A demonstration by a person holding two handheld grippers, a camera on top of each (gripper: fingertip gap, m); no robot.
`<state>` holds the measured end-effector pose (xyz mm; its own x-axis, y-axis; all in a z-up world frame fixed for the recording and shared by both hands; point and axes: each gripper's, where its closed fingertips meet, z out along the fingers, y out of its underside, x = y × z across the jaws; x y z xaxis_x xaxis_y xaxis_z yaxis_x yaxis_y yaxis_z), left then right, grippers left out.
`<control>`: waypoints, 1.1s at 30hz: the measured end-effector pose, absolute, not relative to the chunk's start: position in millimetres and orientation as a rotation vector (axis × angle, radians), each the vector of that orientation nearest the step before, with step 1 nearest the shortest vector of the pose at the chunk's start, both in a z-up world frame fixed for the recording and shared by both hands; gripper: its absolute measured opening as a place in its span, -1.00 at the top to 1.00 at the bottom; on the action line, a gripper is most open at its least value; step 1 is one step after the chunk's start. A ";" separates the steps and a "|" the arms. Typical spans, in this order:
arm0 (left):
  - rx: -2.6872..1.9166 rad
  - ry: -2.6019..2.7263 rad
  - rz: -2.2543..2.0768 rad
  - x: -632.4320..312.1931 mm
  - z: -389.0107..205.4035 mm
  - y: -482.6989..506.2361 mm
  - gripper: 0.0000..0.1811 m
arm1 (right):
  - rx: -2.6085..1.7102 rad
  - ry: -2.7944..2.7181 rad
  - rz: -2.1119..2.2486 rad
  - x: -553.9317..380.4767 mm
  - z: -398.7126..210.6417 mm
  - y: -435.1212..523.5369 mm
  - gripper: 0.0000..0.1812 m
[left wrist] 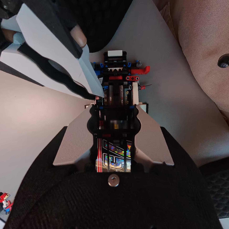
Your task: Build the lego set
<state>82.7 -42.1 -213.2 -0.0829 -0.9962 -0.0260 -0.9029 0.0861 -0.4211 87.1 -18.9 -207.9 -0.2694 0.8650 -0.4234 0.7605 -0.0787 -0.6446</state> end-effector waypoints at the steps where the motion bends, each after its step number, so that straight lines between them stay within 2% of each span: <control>1: -1.890 2.062 -0.437 82.6 -213.2 -42.1 0.32 | -1.783 -2.047 1.229 87.3 -207.7 -18.8 0.88; 6: -1.890 2.078 -0.449 82.2 -213.1 -42.4 0.32 | -1.609 -1.994 0.973 84.6 -199.2 -11.4 0.81; 12: -1.890 2.075 -0.469 82.4 -212.9 -42.5 0.32 | -1.507 -2.014 0.773 82.4 -204.8 -17.1 0.87; 16: -1.881 2.058 -0.474 82.8 -212.8 -42.3 0.32 | -1.538 -1.992 0.822 82.6 -205.1 -16.7 0.87; 24: -1.871 2.056 -0.465 82.8 -212.9 -42.5 0.32 | -1.648 -1.862 1.292 82.0 -202.9 -14.0 0.97; 29: -1.879 2.064 -0.468 82.3 -212.8 -42.4 0.32 | -1.594 -1.893 1.195 89.2 -198.2 -14.4 0.89; 33: -1.873 2.086 -0.475 82.3 -212.8 -42.8 0.32 | -1.553 -1.968 1.008 97.7 -206.1 -20.0 0.93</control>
<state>82.3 -42.8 -212.8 -0.1073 -0.9942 0.0001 -0.8961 0.0966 -0.4332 97.7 -20.0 -206.1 -0.2752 0.9563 -0.0985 0.6388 0.1054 -0.7621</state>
